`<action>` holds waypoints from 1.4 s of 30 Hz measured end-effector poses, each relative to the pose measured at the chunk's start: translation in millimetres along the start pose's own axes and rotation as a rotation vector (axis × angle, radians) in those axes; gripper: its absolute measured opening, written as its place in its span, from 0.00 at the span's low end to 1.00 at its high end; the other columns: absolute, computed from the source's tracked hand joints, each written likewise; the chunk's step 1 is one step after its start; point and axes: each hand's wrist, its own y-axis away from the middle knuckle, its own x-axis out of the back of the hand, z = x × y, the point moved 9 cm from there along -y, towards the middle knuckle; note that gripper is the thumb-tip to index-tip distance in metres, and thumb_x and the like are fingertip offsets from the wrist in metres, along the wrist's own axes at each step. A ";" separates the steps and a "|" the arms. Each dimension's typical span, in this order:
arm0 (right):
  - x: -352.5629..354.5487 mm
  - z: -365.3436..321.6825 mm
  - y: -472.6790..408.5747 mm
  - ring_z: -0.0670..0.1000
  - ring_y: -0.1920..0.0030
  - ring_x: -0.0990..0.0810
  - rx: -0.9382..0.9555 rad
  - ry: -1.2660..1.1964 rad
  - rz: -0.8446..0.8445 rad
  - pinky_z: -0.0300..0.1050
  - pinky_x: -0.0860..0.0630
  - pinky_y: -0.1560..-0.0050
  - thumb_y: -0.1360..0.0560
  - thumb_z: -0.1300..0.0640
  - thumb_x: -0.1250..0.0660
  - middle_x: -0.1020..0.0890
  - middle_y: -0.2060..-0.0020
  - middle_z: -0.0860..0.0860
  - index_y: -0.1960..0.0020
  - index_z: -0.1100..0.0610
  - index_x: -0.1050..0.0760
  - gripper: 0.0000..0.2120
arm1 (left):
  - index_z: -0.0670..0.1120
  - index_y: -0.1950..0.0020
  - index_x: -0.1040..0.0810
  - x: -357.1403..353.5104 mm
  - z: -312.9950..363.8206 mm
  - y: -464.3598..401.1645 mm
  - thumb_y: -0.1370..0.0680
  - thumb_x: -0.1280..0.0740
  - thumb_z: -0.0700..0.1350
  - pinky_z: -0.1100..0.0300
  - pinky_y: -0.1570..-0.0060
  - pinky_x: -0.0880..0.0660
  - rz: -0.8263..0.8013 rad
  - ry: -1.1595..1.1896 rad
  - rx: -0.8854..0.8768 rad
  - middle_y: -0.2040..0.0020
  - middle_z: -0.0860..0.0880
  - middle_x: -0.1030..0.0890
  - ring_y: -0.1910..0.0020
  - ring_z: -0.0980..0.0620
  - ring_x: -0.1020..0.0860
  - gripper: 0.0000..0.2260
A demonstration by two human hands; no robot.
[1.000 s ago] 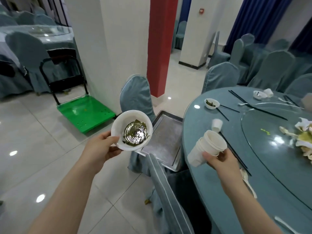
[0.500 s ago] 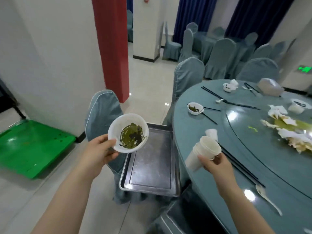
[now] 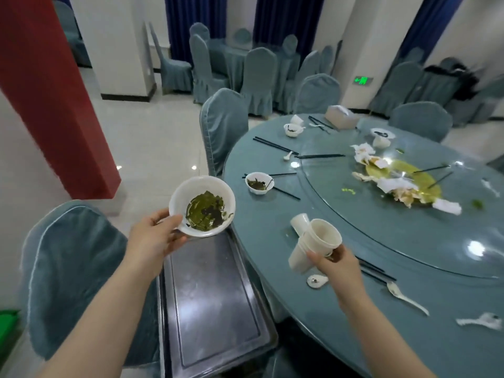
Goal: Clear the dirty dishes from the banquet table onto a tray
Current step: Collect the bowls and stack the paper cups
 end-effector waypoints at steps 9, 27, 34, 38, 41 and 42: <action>-1.7 9.7 -106.3 0.42 0.54 0.18 -0.030 -0.006 0.141 0.43 0.23 0.54 0.35 0.58 0.22 0.16 0.53 0.45 0.49 0.49 0.23 0.17 | 0.43 0.44 0.22 -84.9 18.2 -122.7 0.23 0.32 0.39 0.66 0.71 0.23 -0.059 -0.041 -0.009 0.54 0.43 0.17 0.64 0.50 0.19 0.09; 13.2 69.8 -160.8 0.42 0.52 0.19 -0.162 -0.078 0.315 0.36 0.25 0.59 0.34 0.57 0.23 0.17 0.52 0.42 0.45 0.48 0.25 0.20 | 0.38 0.51 0.24 -209.4 -85.8 -301.9 0.26 0.31 0.34 0.64 0.73 0.22 -0.069 -0.165 0.270 0.60 0.43 0.20 0.64 0.49 0.19 0.05; 16.3 83.3 -175.5 0.41 0.52 0.18 -0.166 -0.117 0.283 0.33 0.23 0.58 0.34 0.63 0.24 0.16 0.52 0.42 0.45 0.49 0.24 0.20 | 0.42 0.46 0.26 -235.9 -110.7 -330.5 0.23 0.33 0.36 0.66 0.71 0.21 -0.036 -0.211 0.274 0.59 0.46 0.23 0.63 0.50 0.21 0.07; 21.0 88.4 -185.8 0.42 0.50 0.18 -0.170 -0.140 0.271 0.38 0.23 0.53 0.33 0.63 0.24 0.16 0.51 0.41 0.44 0.49 0.25 0.21 | 0.36 0.40 0.26 -253.8 -122.5 -333.9 0.22 0.35 0.36 0.67 0.69 0.21 -0.095 -0.276 0.288 0.51 0.43 0.23 0.62 0.51 0.22 0.11; 25.1 92.1 -191.6 0.43 0.50 0.18 -0.174 -0.151 0.287 0.38 0.23 0.55 0.33 0.63 0.25 0.16 0.50 0.44 0.43 0.51 0.25 0.21 | 0.35 0.36 0.28 -256.9 -131.4 -333.3 0.21 0.35 0.38 0.66 0.70 0.21 -0.111 -0.286 0.309 0.49 0.41 0.23 0.61 0.49 0.22 0.15; 26.5 94.0 -192.9 0.44 0.51 0.17 -0.176 -0.155 0.294 0.37 0.22 0.57 0.33 0.63 0.25 0.16 0.50 0.45 0.43 0.51 0.25 0.21 | 0.36 0.34 0.30 -256.2 -133.9 -331.8 0.21 0.35 0.39 0.65 0.69 0.21 -0.111 -0.286 0.317 0.50 0.41 0.23 0.63 0.49 0.22 0.16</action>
